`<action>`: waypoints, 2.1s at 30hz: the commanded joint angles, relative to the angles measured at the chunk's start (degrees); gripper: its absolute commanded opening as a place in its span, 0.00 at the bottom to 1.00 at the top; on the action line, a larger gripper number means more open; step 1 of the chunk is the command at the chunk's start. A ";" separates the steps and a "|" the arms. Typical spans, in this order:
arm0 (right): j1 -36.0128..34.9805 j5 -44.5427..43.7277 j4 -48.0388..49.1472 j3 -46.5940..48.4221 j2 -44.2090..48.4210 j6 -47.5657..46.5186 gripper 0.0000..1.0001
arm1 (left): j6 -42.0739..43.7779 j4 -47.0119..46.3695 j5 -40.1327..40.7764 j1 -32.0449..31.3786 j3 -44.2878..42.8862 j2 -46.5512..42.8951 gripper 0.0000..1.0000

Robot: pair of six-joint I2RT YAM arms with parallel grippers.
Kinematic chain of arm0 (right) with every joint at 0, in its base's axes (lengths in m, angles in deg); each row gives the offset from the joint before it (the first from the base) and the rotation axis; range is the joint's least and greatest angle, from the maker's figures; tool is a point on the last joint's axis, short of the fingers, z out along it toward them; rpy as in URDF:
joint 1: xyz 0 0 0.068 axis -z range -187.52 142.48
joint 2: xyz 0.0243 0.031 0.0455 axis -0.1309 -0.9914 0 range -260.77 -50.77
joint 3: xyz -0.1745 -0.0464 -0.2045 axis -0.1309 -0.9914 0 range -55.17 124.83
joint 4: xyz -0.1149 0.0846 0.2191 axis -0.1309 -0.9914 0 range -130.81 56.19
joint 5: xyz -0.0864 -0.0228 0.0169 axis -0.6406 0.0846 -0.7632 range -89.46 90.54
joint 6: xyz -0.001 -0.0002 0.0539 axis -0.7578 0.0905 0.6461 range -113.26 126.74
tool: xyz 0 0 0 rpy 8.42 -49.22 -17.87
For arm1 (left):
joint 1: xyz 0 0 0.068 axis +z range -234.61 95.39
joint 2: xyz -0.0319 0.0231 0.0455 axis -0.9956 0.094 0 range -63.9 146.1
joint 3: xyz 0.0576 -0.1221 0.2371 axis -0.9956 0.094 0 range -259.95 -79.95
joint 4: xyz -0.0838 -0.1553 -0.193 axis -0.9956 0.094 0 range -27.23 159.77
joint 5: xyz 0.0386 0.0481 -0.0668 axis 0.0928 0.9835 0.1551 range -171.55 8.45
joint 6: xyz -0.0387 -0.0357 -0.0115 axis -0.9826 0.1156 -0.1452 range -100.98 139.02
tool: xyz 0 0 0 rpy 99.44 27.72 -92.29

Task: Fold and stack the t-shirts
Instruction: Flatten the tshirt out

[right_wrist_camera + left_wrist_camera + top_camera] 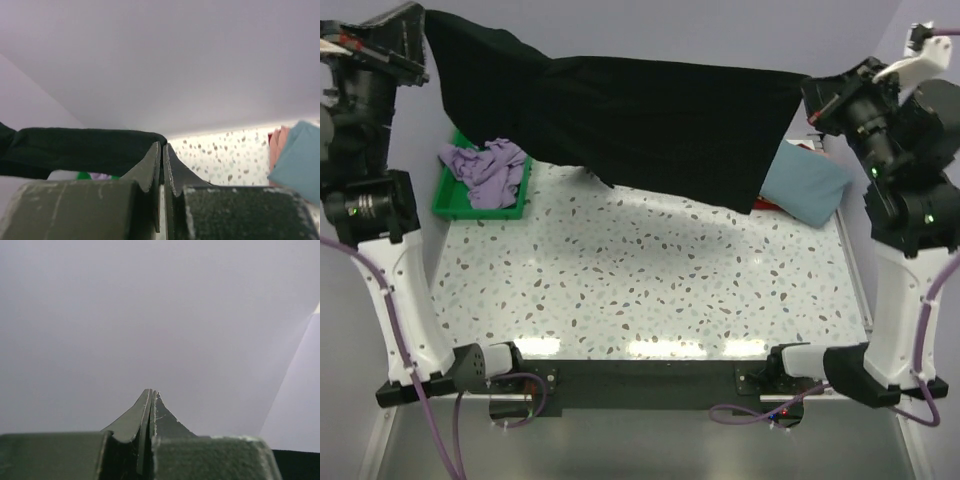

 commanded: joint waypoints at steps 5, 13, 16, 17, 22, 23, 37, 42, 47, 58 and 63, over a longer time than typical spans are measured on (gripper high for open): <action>0.28 -1.12 13.06 0.38 11.24 -3.69 0.00 | 3.71 -9.80 5.87 0.45 -8.64 -9.54 0.00; 0.28 0.20 15.17 -1.98 10.46 -2.72 0.00 | 2.14 -12.52 5.19 0.37 -4.35 -10.70 0.00; 0.19 0.20 15.70 -7.86 8.00 -2.11 0.00 | -1.72 -15.24 1.16 0.37 3.63 -9.11 0.00; 0.28 0.20 16.05 -9.45 7.21 -1.84 0.00 | -2.96 -16.12 0.53 0.37 6.44 -8.85 0.00; 0.28 -0.15 18.51 -18.60 0.37 -1.05 0.00 | -3.51 -21.66 -2.63 0.28 24.21 -5.69 0.00; 0.28 -0.33 18.51 -19.21 -1.13 -1.22 0.00 | -3.15 -21.23 -4.90 0.19 25.27 -4.38 0.00; 0.19 -1.91 15.70 -15.62 -10.55 -2.98 0.00 | 1.60 -14.99 -14.07 -2.09 19.84 9.79 0.00; 0.28 -1.21 15.61 -12.63 -5.47 -4.12 0.00 | 0.03 -17.09 -14.42 -1.83 15.62 4.62 0.00; 0.28 -0.07 17.45 -10.61 0.69 -5.70 0.00 | -0.86 -17.54 -13.28 -1.39 7.91 -0.84 0.00; 0.19 -0.33 15.26 3.80 7.21 -10.71 0.00 | -0.33 -13.76 -8.62 -1.39 -14.61 -4.10 0.00; 0.19 -0.68 16.49 8.02 7.82 -10.80 0.00 | -1.39 -16.74 -6.78 -1.31 -20.07 -4.10 0.00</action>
